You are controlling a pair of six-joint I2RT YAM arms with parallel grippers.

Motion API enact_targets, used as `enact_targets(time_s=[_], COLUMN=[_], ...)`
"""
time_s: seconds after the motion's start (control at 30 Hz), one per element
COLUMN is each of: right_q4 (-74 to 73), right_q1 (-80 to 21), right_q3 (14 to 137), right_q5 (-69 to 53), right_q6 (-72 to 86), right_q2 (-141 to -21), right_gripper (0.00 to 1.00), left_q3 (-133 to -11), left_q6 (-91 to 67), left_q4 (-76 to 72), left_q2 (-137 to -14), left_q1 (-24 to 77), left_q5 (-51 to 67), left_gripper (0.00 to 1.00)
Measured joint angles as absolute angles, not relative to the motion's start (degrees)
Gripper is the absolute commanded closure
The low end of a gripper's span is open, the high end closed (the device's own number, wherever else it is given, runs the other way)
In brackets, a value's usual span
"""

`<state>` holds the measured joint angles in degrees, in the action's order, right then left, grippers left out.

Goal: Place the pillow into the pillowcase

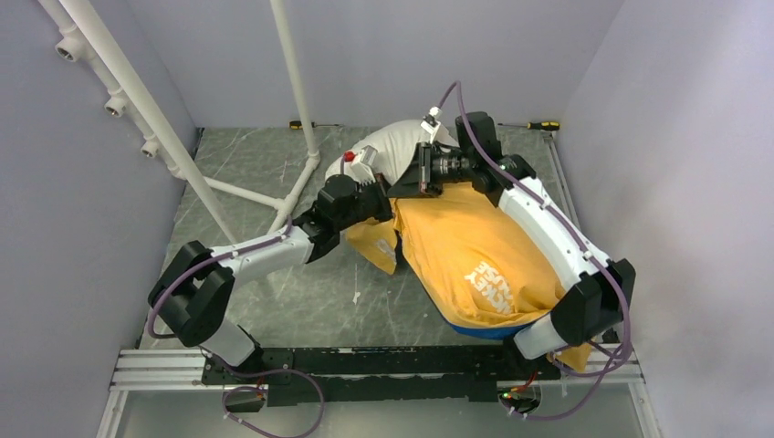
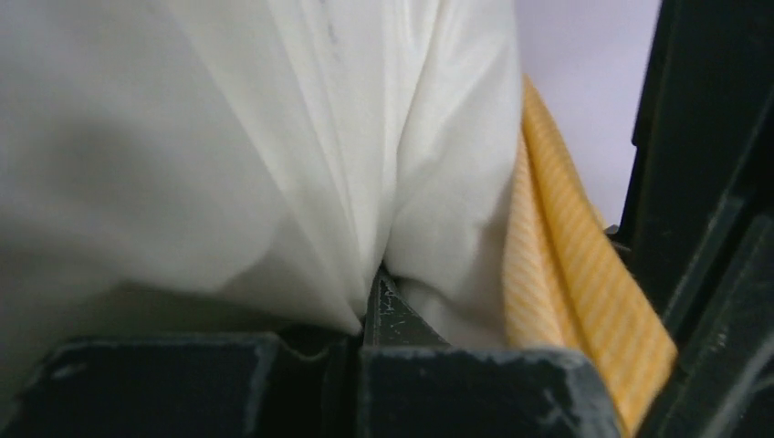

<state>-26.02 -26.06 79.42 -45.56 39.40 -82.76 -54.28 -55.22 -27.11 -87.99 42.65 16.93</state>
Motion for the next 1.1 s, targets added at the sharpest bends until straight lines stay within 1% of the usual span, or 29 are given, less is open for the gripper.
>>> enact_targets(time_s=[0.13, 0.27, 0.37, 0.53, 0.63, 0.8, 1.0, 1.1], right_q4=[-37.50, -46.39, -49.65, -50.13, -49.95, -49.30, -47.09, -41.52], right_q1=[-25.82, -25.87, -26.50, -26.92, -26.68, -24.71, -22.31, -22.24], right_q3=[89.91, 100.73, 108.97, 120.92, 123.00, 123.28, 123.02, 119.33], right_q5=[-45.93, -48.71, -50.17, -51.11, -50.46, -48.90, -48.62, -48.60], right_q6=[35.29, 32.88, 31.66, 29.23, 27.86, 27.18, 30.20, 33.34], right_q2=[-88.49, -95.09, -99.07, -104.05, -104.27, -104.51, -105.30, -104.33], right_gripper=[1.00, 1.00, 1.00, 1.00, 1.00, 1.00, 1.00, 1.00], left_q3=[-54.28, -54.30, -54.06, -51.92, -51.53, -51.70, -52.99, -53.06], left_q6=[-50.98, -42.15, -36.49, -28.84, -26.30, -22.72, -19.99, -18.81], left_q4=[-28.32, -19.79, -13.89, -11.55, -11.86, -15.05, -20.73, -23.90], left_q2=[-87.26, -80.42, -73.63, -61.69, -59.02, -59.96, -68.16, -71.55], left_q1=[44.10, 46.52, 47.81, 51.00, 53.15, 56.31, 56.82, 56.77], left_q5=[11.66, 0.93, -5.19, -13.04, -14.66, -14.46, -14.98, -17.23], left_gripper=[1.00, 1.00, 1.00, 1.00, 1.00, 1.00, 1.00, 1.00])
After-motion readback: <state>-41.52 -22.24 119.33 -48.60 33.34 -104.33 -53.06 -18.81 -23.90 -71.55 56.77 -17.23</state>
